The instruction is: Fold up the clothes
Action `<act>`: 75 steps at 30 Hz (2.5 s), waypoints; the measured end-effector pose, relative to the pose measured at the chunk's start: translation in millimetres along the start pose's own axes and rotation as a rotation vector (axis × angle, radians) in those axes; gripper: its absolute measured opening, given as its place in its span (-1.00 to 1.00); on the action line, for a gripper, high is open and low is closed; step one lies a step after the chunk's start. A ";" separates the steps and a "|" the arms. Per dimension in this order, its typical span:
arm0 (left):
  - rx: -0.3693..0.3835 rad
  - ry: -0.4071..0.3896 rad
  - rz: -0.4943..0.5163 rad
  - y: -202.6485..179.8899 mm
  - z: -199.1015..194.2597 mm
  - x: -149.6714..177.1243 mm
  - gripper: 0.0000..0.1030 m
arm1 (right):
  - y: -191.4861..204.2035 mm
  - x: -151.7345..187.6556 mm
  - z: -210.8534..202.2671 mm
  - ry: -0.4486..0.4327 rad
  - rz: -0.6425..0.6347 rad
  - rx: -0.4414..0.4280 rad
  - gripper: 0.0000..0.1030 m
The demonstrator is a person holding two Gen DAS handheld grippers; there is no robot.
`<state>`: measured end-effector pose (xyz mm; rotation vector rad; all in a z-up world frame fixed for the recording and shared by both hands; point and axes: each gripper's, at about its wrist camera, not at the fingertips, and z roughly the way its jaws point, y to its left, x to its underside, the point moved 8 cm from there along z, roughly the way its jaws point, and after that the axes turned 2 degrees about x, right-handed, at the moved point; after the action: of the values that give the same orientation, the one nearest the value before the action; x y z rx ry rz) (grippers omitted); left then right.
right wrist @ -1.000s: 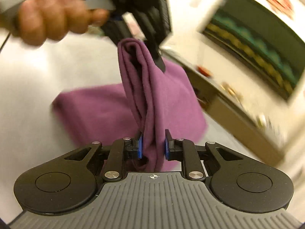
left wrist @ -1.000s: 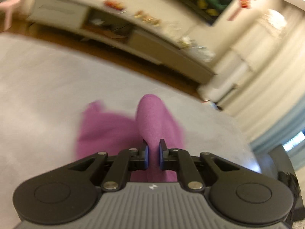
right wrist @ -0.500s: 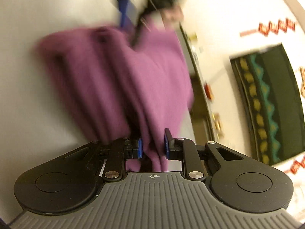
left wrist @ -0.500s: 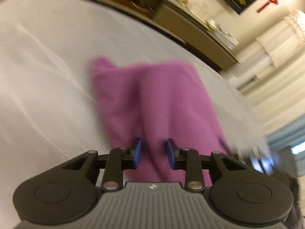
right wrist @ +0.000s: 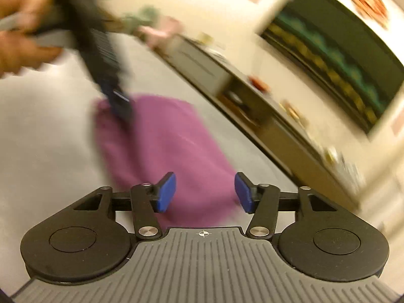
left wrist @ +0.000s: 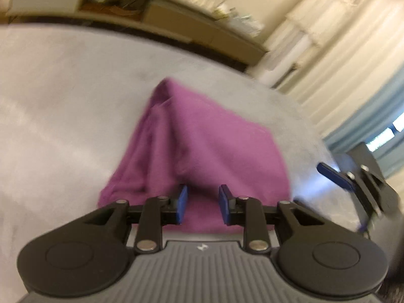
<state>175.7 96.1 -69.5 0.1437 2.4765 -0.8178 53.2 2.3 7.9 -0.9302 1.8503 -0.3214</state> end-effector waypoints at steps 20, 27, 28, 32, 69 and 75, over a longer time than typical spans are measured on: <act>0.037 0.027 -0.159 54.1 15.3 6.8 -0.92 | 56.4 -19.4 63.5 0.099 -0.314 0.122 -0.98; 0.029 0.029 -0.159 50.4 16.7 7.3 -0.93 | 102.8 13.4 33.5 0.115 -0.442 0.102 -0.98; 0.025 0.028 -0.157 49.7 16.3 7.4 -0.93 | 108.2 17.7 33.9 0.114 -0.451 0.112 -0.98; 0.008 -0.010 -0.154 45.2 6.1 0.9 -0.92 | 125.2 22.8 25.0 0.097 -0.482 0.144 -0.98; -0.048 0.008 0.213 -22.3 18.4 8.9 -0.54 | -42.2 -49.8 111.0 0.079 0.518 -0.244 -0.34; -0.050 0.035 0.264 -16.6 22.1 17.0 -0.60 | 7.4 -43.0 202.8 0.311 0.414 -0.346 -0.23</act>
<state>166.8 68.7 -84.5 0.4599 2.4391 -0.6458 234.3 75.0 -62.4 -0.7232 2.3797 0.1227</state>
